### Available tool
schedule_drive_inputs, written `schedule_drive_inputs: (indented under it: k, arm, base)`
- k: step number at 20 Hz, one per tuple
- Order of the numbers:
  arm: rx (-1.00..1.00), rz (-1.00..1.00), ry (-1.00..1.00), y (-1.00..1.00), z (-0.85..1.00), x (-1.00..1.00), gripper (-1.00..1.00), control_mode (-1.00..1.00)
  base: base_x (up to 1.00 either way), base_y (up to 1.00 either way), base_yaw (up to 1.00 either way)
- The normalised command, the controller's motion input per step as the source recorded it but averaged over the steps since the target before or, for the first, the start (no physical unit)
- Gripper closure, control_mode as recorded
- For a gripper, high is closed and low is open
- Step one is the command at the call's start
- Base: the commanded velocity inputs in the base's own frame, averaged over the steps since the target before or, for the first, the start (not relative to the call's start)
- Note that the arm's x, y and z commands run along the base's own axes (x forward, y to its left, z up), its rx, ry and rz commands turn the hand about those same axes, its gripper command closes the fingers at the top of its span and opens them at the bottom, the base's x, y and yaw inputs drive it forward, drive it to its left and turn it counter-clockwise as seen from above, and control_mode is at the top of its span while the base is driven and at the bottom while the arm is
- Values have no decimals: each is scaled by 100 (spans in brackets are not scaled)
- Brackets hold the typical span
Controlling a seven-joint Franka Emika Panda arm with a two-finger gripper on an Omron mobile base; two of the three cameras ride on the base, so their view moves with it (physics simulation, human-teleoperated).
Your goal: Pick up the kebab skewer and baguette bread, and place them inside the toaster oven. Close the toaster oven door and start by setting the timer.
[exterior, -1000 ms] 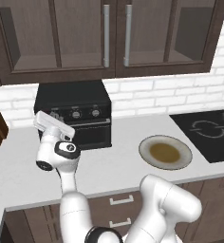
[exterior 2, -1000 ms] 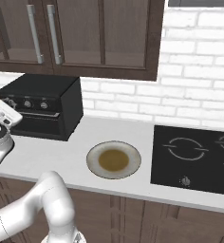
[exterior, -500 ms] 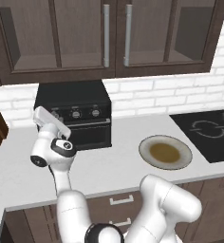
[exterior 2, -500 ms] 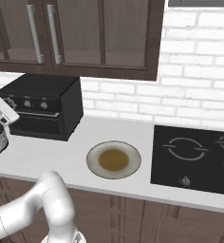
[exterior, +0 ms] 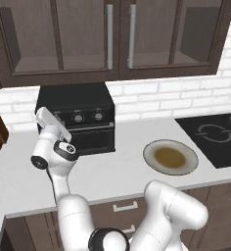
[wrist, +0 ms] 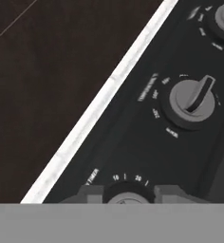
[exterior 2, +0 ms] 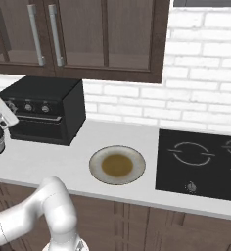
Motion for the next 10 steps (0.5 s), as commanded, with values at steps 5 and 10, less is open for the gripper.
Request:
schedule_drive_inputs:
  k: [5,10]
  arm:
    - [22,0,0,-3,24,0,100,-100]
    - [23,0,0,0,26,0,100,-100]
  base:
    - [0,0,0]
    - [0,0,0]
